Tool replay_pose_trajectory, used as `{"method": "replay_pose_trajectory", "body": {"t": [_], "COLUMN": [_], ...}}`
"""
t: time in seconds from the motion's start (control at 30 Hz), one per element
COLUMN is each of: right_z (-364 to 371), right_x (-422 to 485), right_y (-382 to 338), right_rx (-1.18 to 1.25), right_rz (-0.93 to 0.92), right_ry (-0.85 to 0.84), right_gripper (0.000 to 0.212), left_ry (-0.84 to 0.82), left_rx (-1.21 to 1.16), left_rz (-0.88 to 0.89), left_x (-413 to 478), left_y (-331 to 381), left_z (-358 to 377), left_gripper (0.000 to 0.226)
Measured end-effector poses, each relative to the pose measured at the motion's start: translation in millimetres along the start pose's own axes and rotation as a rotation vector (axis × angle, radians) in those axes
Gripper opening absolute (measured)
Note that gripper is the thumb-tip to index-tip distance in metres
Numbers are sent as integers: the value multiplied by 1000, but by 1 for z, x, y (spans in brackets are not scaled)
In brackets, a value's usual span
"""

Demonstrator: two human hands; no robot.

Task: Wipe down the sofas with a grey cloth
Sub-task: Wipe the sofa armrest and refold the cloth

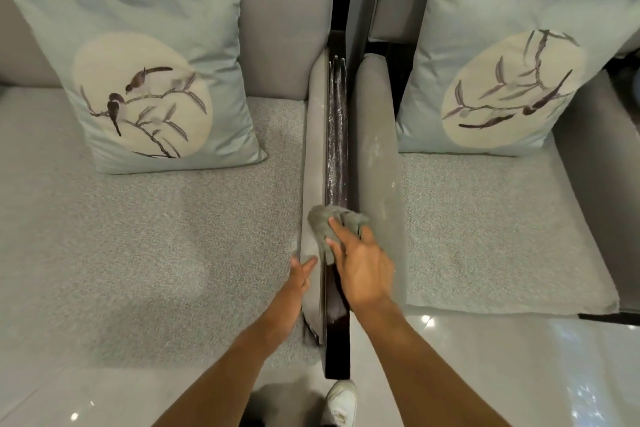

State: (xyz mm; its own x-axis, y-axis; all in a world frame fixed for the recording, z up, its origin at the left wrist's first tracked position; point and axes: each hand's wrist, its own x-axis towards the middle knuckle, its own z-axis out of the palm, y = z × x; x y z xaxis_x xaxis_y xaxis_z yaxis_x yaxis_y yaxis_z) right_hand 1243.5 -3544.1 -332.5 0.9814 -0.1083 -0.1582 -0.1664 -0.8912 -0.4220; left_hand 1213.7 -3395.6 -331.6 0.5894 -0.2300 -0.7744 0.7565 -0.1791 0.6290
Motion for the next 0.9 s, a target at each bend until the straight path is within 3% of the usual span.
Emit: {"method": "replay_pose_trajectory", "body": {"t": [0.17, 0.3, 0.4, 0.53, 0.6, 0.67, 0.73, 0.9], "right_z": [5, 6, -1, 1, 1, 1, 1, -8], "right_x": [-52, 11, 69, 49, 22, 21, 48, 140], "right_y": [5, 2, -10, -10, -9, -8, -6, -9], "right_rx": [19, -22, -23, 20, 20, 9, -12, -75], "right_rz": [-17, -43, -21, -32, -6, 4, -28, -4], "right_ry": [1, 17, 90, 29, 1, -2, 3, 12], "right_gripper": [42, 41, 39, 40, 41, 40, 39, 45], "left_ry": [54, 126, 79, 39, 60, 112, 143, 108], "left_rx": [22, 143, 171, 100, 42, -4, -12, 53], "left_rz": [31, 99, 138, 232, 245, 258, 274, 317], "left_x": [3, 26, 34, 49, 59, 66, 73, 83], "left_y": [2, -1, 14, 24, 30, 38, 45, 57], "left_z": [-3, -24, -34, -40, -36, -28, -22, -23], "left_gripper": [85, 66, 62, 63, 73, 68, 56, 60]}}
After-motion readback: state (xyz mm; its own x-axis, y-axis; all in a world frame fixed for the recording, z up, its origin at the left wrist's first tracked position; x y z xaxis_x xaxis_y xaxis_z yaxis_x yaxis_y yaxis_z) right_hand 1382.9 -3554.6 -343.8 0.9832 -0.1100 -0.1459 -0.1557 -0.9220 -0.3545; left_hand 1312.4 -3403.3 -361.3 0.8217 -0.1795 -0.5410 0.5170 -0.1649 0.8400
